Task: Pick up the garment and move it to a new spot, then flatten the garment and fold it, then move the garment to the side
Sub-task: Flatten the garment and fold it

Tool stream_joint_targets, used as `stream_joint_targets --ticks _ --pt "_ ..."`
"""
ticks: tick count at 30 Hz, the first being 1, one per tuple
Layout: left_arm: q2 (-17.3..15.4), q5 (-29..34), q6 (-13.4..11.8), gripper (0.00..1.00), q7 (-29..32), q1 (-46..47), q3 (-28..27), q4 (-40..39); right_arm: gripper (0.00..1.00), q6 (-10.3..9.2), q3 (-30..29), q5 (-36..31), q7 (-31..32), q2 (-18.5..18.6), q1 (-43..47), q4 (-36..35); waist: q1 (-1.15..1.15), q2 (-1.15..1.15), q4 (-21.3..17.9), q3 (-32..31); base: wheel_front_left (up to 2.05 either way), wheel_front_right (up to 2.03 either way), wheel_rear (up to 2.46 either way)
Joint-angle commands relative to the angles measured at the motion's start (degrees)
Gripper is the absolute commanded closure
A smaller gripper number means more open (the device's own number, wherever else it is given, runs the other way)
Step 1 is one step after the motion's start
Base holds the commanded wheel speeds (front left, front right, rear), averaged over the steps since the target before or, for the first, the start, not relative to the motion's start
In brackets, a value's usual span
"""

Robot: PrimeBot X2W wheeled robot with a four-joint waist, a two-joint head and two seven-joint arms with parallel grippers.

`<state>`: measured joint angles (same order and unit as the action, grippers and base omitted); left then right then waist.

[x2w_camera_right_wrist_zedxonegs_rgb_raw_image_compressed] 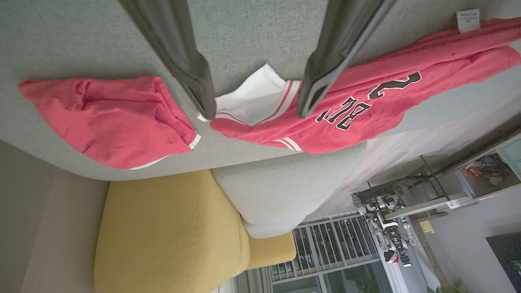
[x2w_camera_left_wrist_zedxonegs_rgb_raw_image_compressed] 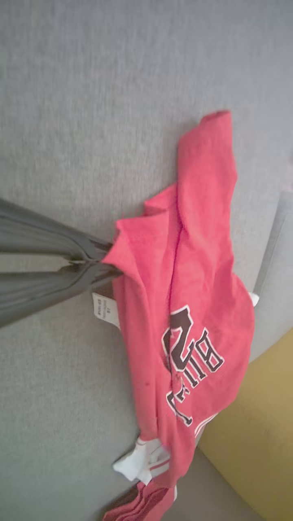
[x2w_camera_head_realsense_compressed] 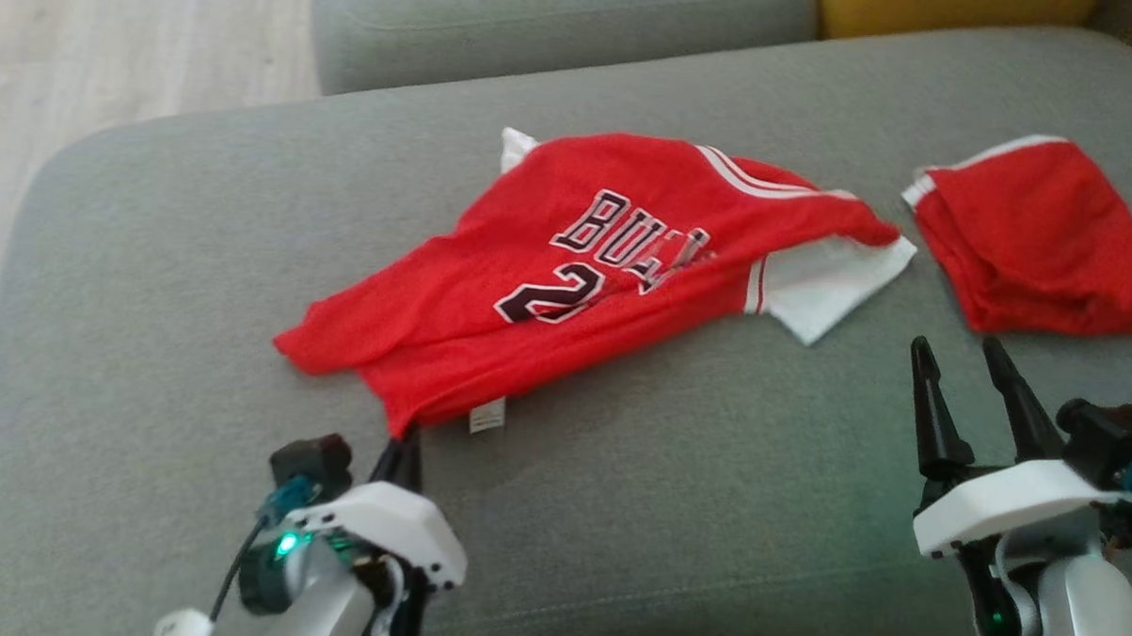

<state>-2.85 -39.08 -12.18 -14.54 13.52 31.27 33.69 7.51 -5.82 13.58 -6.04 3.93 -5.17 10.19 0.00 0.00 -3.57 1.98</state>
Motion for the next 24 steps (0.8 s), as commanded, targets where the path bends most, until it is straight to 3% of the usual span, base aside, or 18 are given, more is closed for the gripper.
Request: stream_joint_targets --ticks 1,13,18,24 --pt "-0.93 1.43 -0.46 1.00 -0.46 0.26 -2.86 -1.89 0.00 -0.02 0.84 -0.39 0.06 0.04 -1.44 -1.49 0.00 0.00 1.33 -0.78 0.00 0.00 0.00" --pt "-3.32 9.08 -1.07 1.00 -0.46 -4.92 -11.17 -8.11 0.00 -0.02 -3.81 -0.38 2.93 -1.00 -1.96 5.16 0.00 0.00 7.26 -2.20 0.00 0.00 0.00" --pt "-2.49 11.32 0.00 1.00 -0.46 -5.32 -11.37 -9.41 0.00 -0.02 -4.89 2.73 4.69 -1.03 -5.83 11.32 0.00 0.00 9.29 -0.17 0.00 0.00 0.00" --pt "-1.10 12.73 0.70 1.00 -0.46 -3.86 -10.31 -9.55 0.00 -0.02 -7.14 -1.14 5.68 -1.04 -12.66 18.99 0.00 0.00 10.63 2.93 0.00 0.00 0.00"
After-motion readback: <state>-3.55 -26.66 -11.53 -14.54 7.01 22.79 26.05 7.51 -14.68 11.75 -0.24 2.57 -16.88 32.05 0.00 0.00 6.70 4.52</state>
